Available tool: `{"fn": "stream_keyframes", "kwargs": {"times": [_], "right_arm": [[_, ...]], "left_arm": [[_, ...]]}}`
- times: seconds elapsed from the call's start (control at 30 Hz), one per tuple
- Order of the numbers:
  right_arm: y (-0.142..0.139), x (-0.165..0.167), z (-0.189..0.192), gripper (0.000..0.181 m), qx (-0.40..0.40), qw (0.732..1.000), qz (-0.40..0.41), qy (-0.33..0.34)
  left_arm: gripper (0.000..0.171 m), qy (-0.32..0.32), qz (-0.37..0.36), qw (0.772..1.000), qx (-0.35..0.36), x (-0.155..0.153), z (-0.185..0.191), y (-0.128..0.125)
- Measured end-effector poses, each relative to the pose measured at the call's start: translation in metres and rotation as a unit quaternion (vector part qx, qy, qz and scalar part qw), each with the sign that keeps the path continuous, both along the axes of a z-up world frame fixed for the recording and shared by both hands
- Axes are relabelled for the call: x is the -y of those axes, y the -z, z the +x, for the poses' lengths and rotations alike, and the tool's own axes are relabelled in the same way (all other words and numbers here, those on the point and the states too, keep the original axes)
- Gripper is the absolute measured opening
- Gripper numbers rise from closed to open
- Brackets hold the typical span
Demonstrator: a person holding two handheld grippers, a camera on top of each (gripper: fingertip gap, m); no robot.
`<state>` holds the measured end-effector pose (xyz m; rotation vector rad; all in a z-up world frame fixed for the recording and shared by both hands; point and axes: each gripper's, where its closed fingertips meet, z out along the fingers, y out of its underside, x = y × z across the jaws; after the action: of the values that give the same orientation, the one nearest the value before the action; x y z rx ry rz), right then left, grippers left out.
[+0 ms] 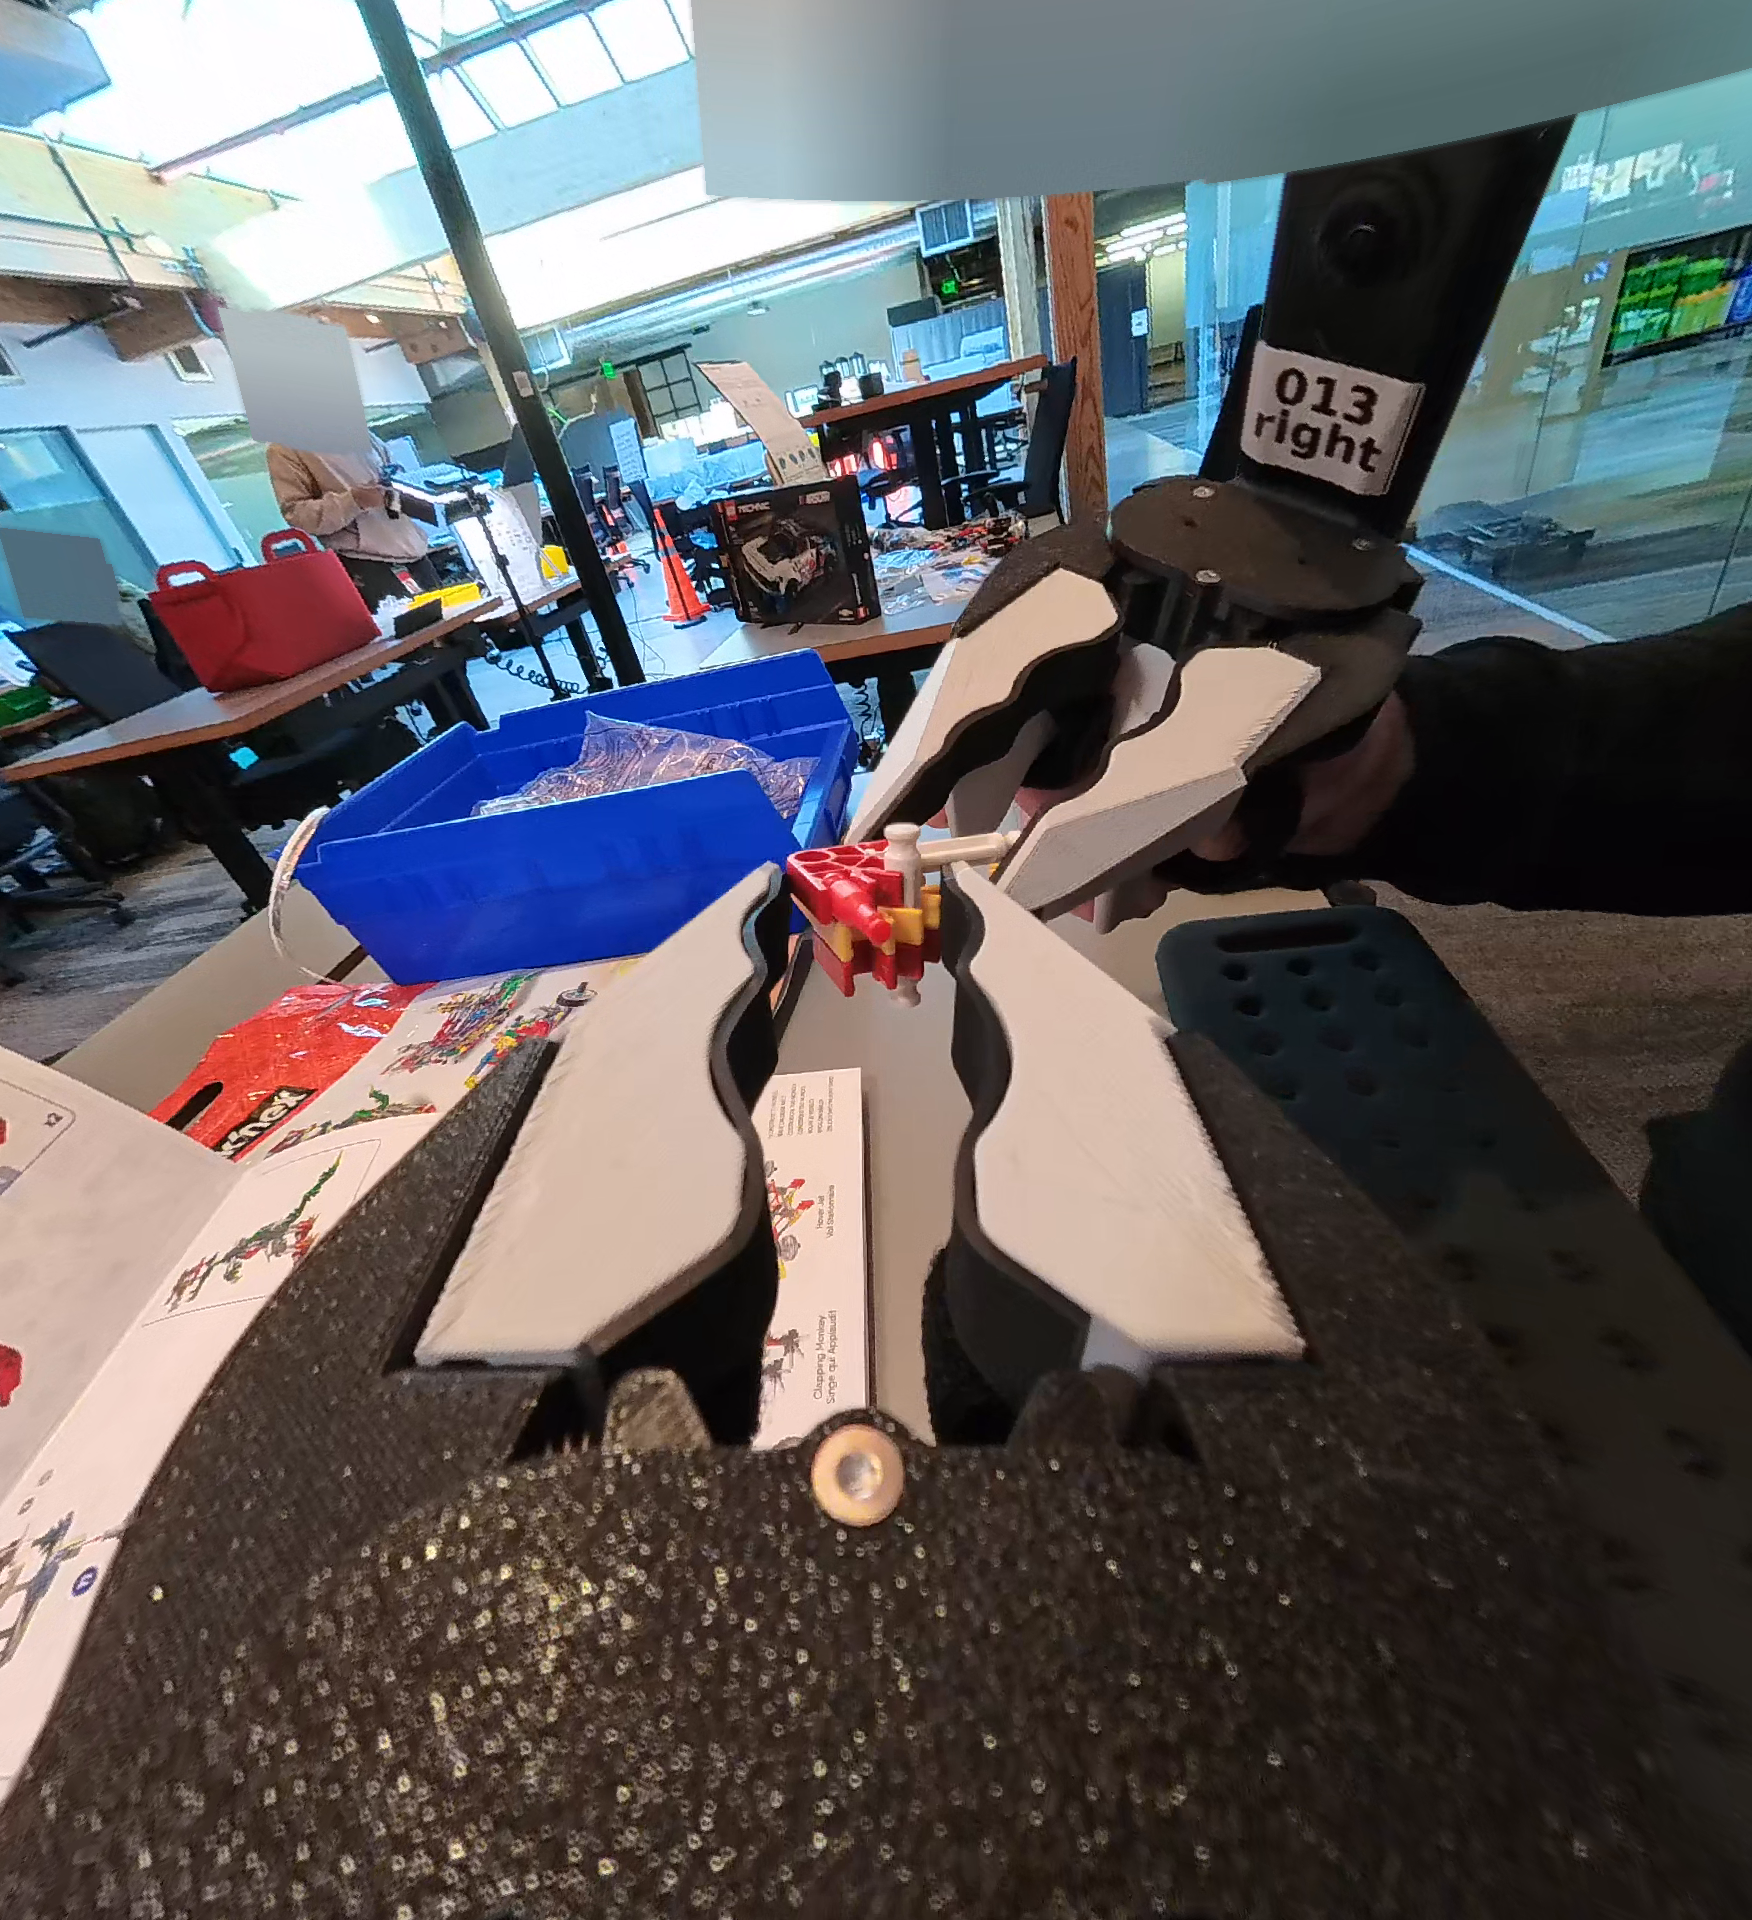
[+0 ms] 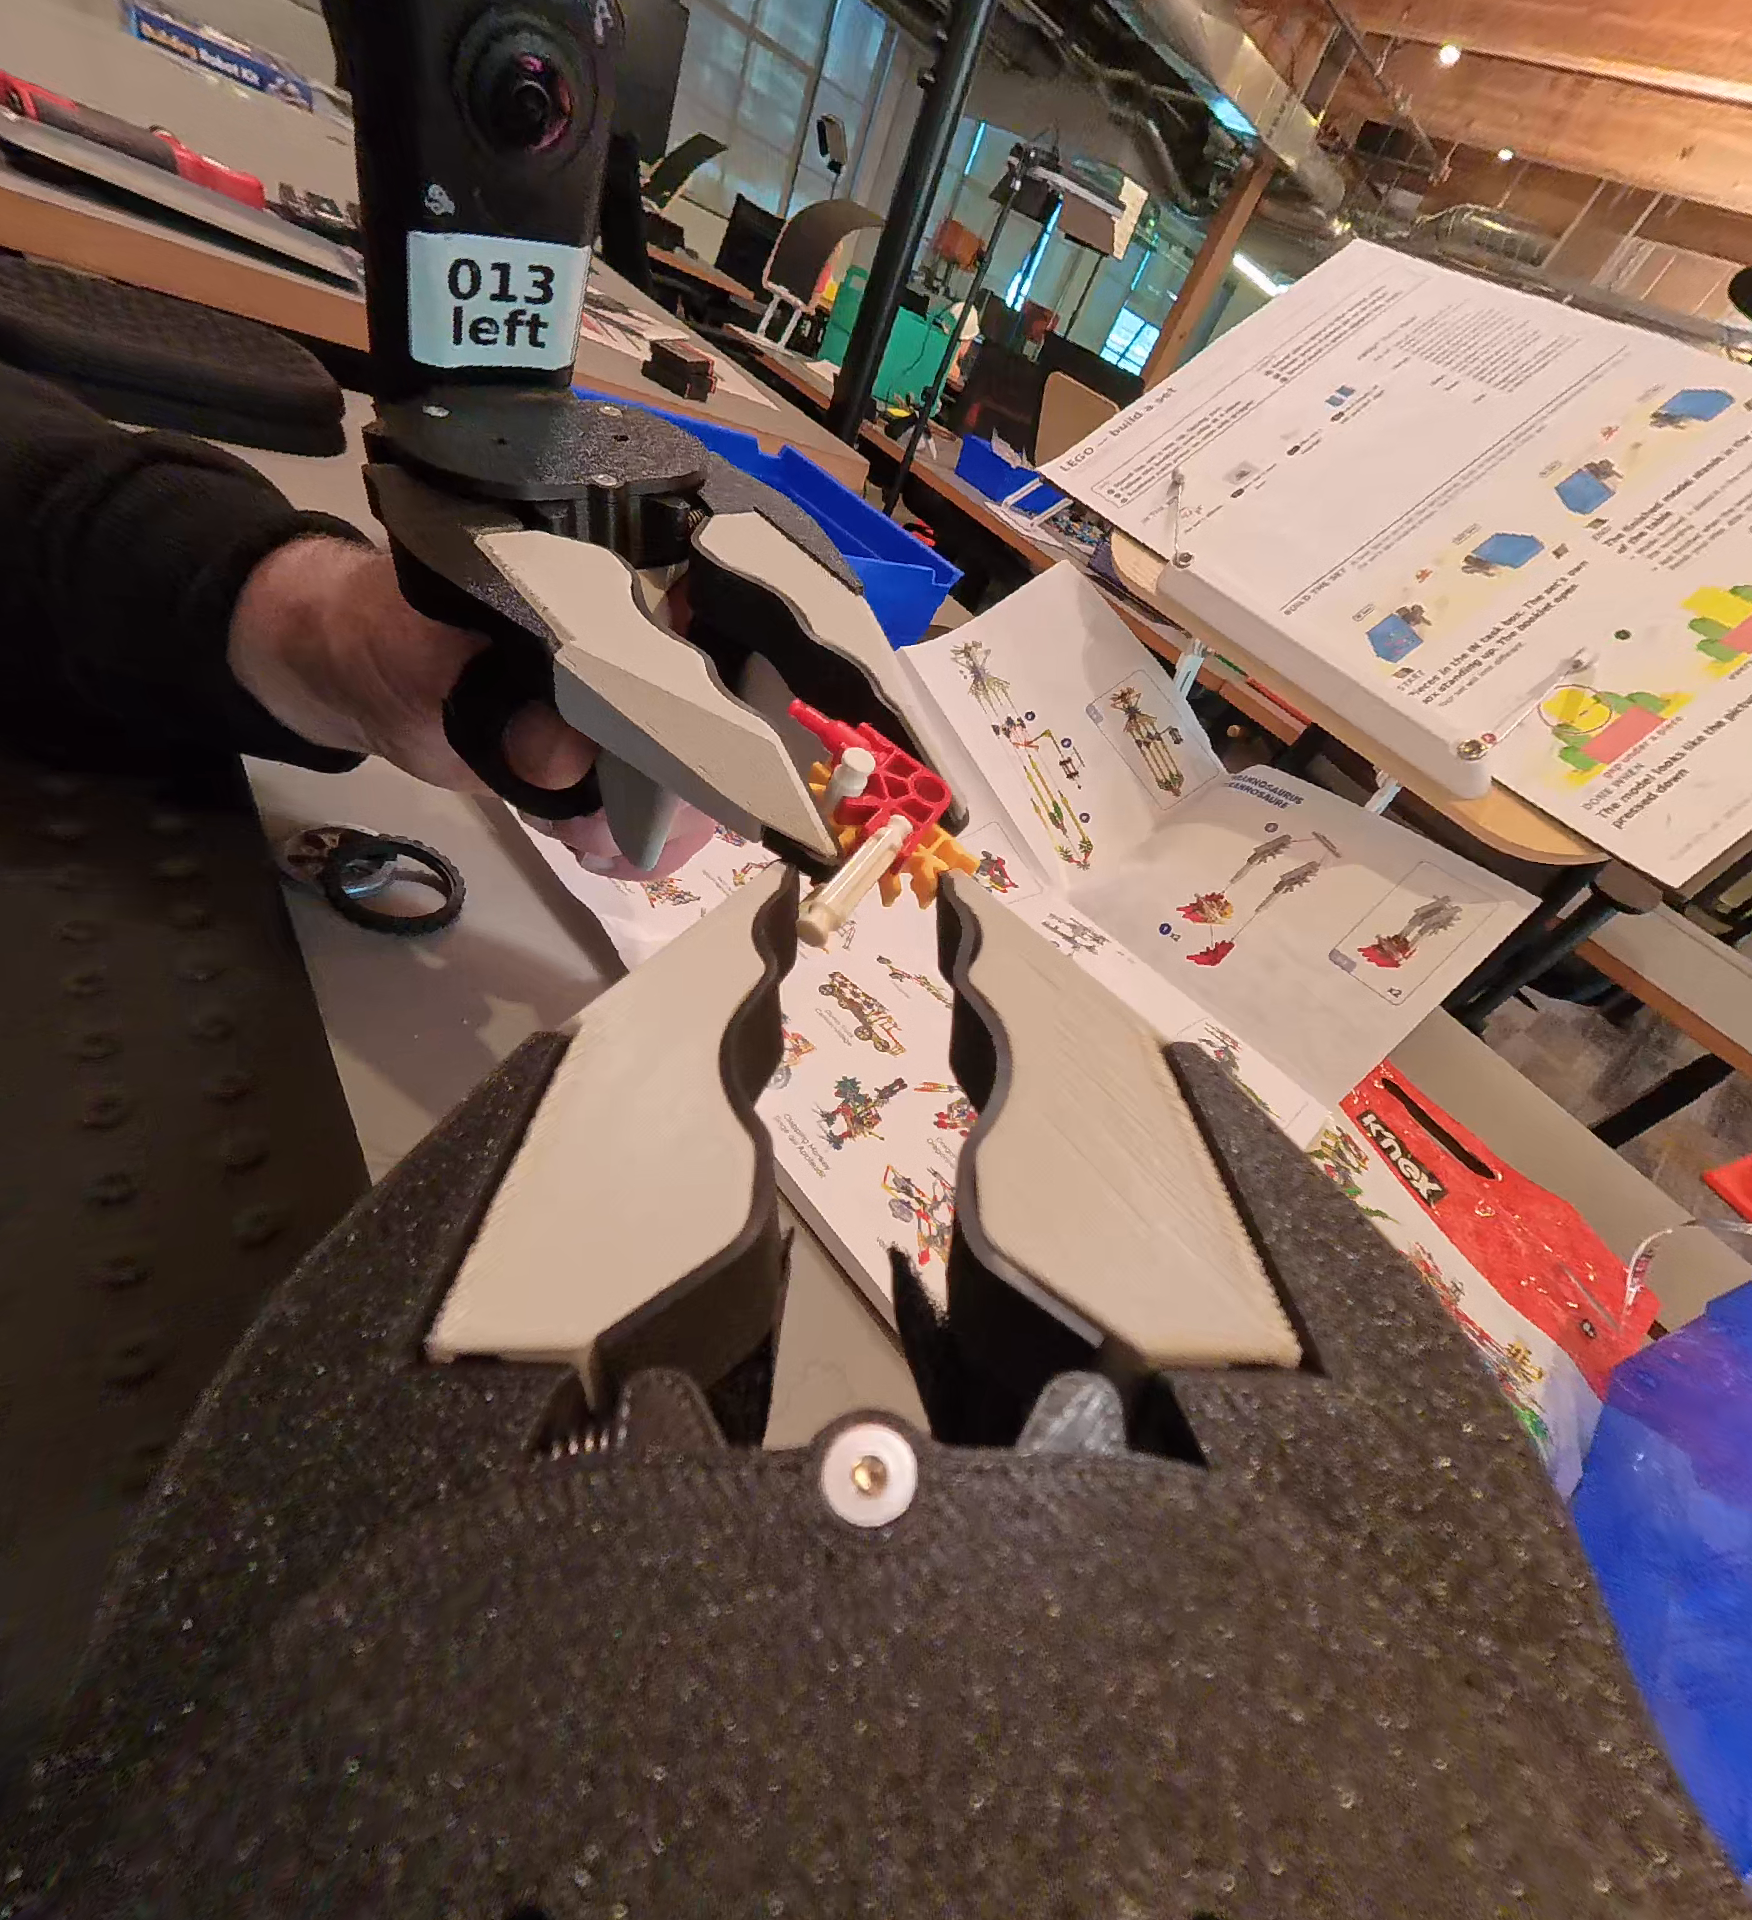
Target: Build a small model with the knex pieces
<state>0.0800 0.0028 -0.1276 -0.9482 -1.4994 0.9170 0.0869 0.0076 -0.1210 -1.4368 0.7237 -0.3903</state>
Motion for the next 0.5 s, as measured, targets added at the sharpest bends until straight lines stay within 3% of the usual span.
{"fn": "stream_keyframes", "kwargs": {"times": [0.33,0.5], "right_arm": [[-0.004,0.0,0.011,0.029,-0.002,0.999,-0.038,-0.038],[-0.01,-0.004,0.003,0.029,0.012,0.998,-0.045,-0.039]], "left_arm": [[0.024,-0.007,0.004,1.0,-0.012,-0.004,-0.002,0.002],[0.024,-0.017,0.019,0.998,-0.054,-0.007,0.001,0.005]]}}
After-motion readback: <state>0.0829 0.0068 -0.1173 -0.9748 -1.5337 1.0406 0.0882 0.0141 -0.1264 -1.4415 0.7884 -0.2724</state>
